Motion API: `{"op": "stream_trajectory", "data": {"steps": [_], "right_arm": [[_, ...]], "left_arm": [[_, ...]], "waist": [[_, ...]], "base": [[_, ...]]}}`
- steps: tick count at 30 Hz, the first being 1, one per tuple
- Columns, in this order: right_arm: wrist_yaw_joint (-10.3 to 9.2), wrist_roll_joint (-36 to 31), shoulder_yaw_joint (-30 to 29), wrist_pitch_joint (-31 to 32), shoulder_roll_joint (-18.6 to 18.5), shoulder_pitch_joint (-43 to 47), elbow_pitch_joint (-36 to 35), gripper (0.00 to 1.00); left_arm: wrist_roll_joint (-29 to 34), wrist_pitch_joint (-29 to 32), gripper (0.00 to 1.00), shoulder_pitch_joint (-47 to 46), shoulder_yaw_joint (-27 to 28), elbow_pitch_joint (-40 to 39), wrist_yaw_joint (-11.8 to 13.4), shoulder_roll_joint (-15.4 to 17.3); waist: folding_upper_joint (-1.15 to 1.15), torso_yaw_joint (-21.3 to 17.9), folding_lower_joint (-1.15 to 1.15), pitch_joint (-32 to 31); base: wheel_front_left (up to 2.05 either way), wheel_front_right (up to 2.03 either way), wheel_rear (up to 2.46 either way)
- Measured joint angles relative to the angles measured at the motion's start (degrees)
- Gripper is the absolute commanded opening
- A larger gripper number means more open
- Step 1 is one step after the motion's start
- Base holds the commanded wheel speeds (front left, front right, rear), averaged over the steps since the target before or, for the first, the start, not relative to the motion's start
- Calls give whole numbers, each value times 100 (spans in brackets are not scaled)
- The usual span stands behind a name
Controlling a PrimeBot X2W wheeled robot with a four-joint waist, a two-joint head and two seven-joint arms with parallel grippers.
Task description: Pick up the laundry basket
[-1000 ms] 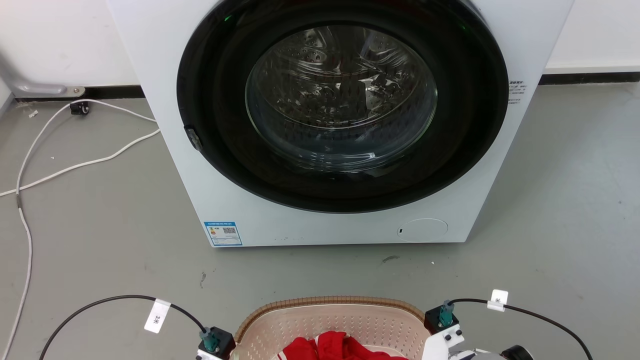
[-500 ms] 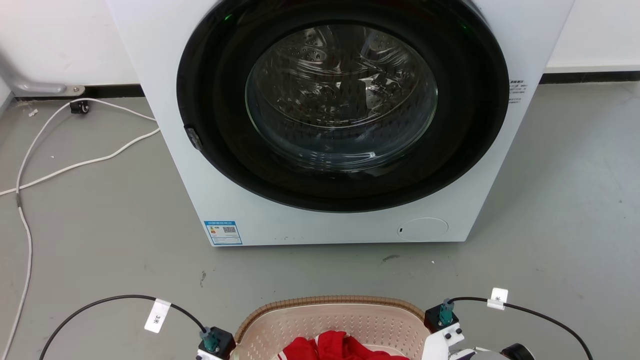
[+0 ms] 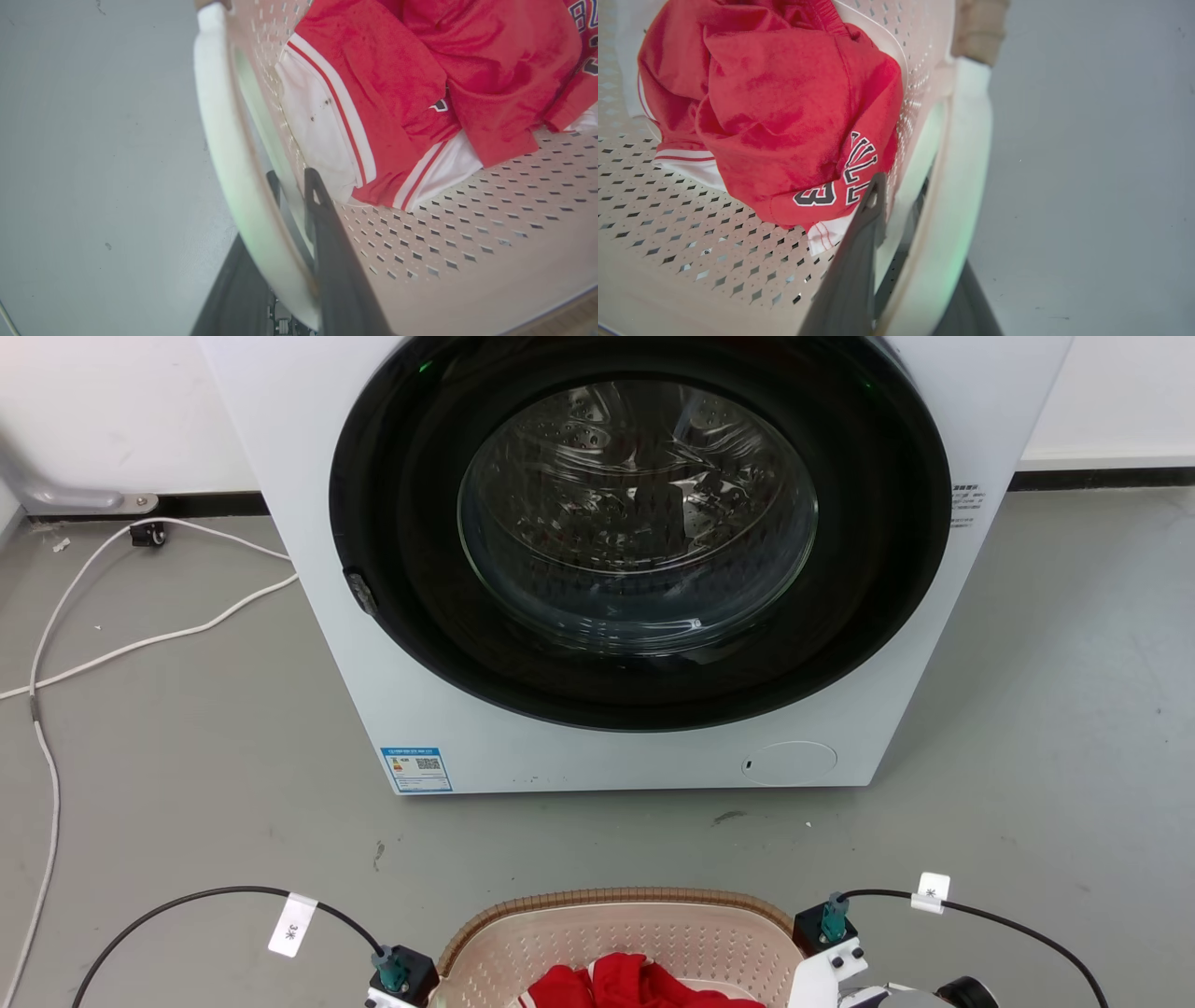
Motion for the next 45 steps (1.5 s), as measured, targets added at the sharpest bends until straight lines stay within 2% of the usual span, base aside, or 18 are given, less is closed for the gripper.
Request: {"op": "stream_trajectory", "data": {"steps": [45], "right_arm": [[0, 289, 283, -41, 1, -25, 77, 0]], "left_arm": [[4, 24, 0, 10, -4, 10, 0, 0]], "waist": [[0, 6, 0, -1]], "base": [[0, 0, 0]]}}
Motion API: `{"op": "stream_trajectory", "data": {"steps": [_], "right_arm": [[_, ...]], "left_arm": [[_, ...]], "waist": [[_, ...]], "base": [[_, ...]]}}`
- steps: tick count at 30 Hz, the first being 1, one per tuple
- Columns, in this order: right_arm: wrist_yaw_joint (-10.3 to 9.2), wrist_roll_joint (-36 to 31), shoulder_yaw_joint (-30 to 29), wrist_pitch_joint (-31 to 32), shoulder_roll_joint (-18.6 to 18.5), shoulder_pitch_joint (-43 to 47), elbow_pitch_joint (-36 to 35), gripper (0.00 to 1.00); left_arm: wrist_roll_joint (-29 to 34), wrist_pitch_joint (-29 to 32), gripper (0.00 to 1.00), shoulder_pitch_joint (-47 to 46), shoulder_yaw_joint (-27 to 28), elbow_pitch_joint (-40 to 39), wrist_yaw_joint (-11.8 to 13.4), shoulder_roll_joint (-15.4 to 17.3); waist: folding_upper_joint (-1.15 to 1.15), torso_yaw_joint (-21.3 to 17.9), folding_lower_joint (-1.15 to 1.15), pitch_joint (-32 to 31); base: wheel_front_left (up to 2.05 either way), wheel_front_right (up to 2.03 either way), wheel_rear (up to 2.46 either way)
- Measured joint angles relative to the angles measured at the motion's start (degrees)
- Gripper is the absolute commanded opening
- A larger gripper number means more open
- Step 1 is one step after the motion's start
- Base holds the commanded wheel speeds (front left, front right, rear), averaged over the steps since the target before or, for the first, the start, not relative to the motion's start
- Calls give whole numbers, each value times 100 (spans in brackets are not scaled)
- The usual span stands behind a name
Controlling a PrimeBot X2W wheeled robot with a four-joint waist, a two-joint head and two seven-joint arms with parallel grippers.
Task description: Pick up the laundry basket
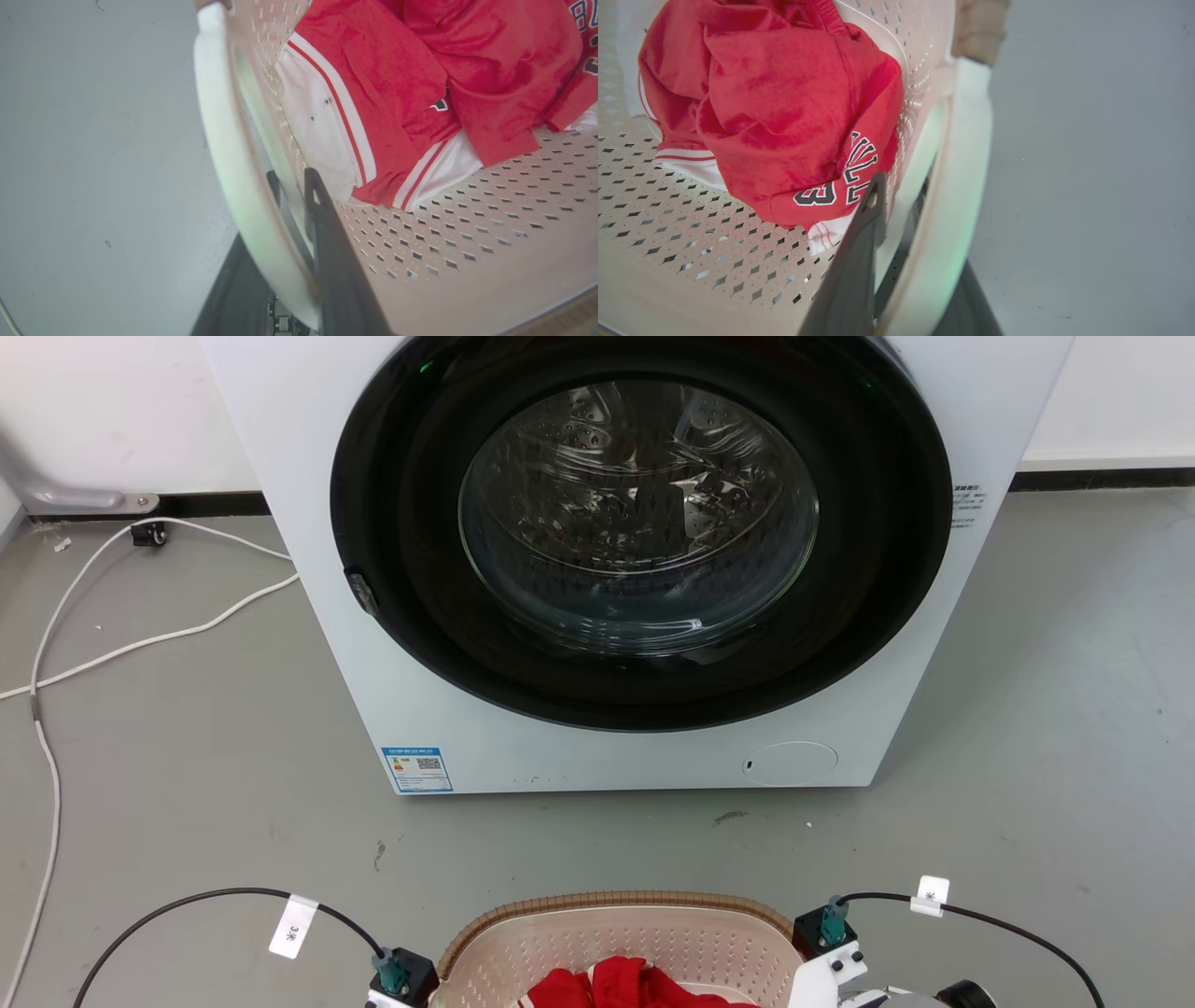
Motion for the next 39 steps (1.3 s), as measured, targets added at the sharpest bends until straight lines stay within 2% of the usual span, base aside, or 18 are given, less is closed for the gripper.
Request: {"op": "stream_trajectory", "data": {"steps": [39], "right_arm": [[0, 222, 211, 14, -1, -60, 43, 0]], "left_arm": [[-53, 131, 0, -8, 0, -21, 0, 4]], "waist": [[0, -15, 0, 25]], "base": [[0, 0, 0]]}}
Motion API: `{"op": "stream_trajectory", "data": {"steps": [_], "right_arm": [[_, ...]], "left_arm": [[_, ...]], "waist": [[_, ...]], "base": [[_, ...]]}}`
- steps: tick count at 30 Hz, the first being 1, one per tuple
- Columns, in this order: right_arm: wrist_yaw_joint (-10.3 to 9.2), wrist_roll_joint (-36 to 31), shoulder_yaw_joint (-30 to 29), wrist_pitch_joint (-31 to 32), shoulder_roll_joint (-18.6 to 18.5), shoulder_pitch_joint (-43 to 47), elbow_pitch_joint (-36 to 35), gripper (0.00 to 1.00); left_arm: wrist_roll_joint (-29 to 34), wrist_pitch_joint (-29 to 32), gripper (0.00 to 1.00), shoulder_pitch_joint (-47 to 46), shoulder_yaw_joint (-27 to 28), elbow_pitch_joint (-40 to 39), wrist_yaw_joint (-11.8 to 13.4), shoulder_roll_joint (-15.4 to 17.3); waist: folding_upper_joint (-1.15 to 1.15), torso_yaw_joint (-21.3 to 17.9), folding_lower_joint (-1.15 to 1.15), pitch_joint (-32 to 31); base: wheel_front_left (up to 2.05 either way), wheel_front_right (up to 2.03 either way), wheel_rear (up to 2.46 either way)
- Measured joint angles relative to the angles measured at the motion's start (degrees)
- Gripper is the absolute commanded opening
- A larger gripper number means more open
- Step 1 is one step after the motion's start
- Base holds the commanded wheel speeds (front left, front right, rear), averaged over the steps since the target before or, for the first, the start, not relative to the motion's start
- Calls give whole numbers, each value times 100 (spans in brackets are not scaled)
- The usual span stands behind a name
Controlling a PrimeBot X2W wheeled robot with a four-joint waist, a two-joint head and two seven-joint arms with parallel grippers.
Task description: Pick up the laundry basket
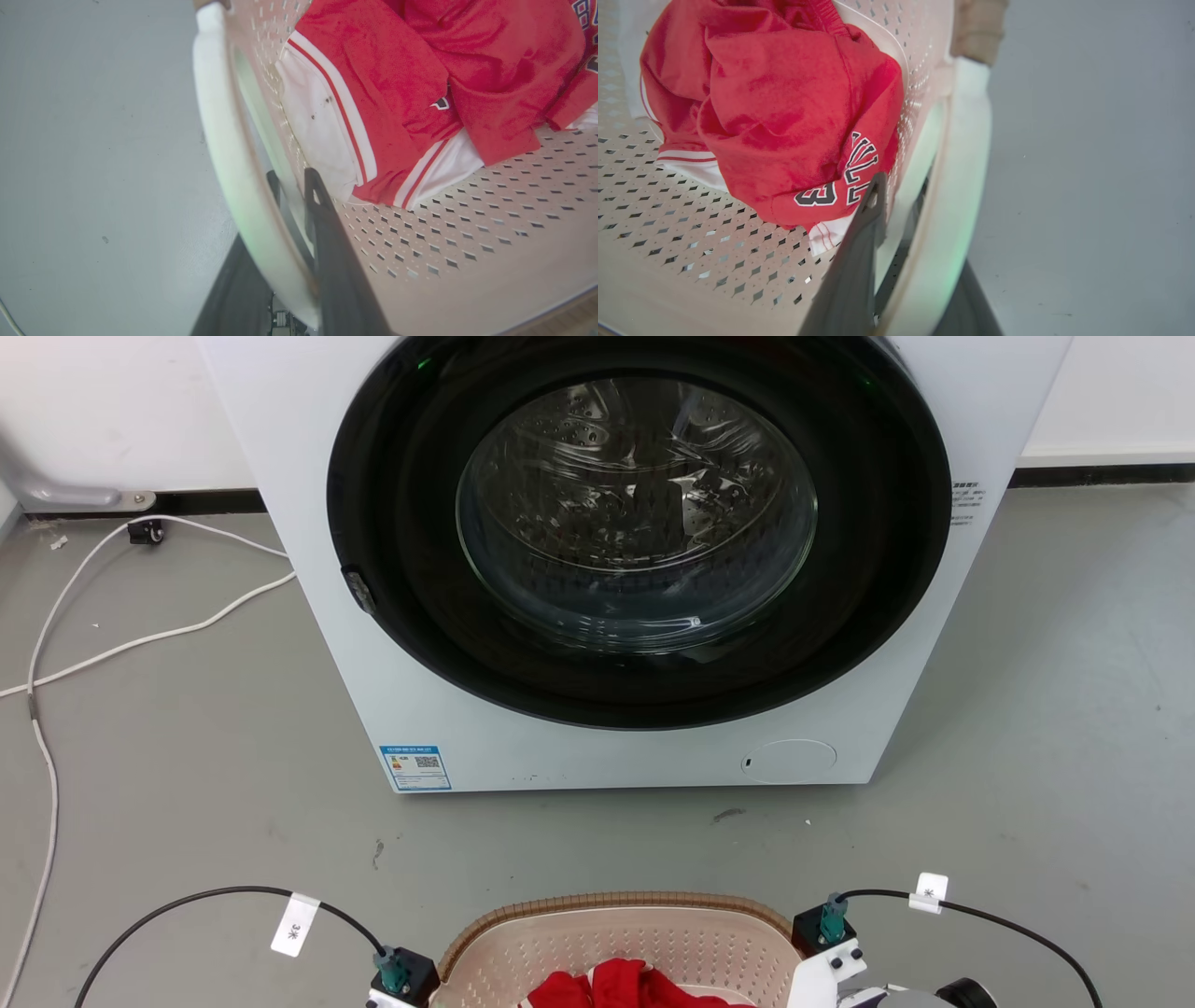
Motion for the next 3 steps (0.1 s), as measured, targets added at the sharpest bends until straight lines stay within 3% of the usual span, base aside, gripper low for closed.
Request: {"op": "stream_trajectory", "data": {"steps": [3], "right_arm": [[0, 21, 25, 38, -7, -8, -3, 0]], "left_arm": [[-1, 27, 0, -1, 0, -35, 0, 14]], "waist": [[0, 6, 0, -13]], "base": [[0, 0, 0]]}}
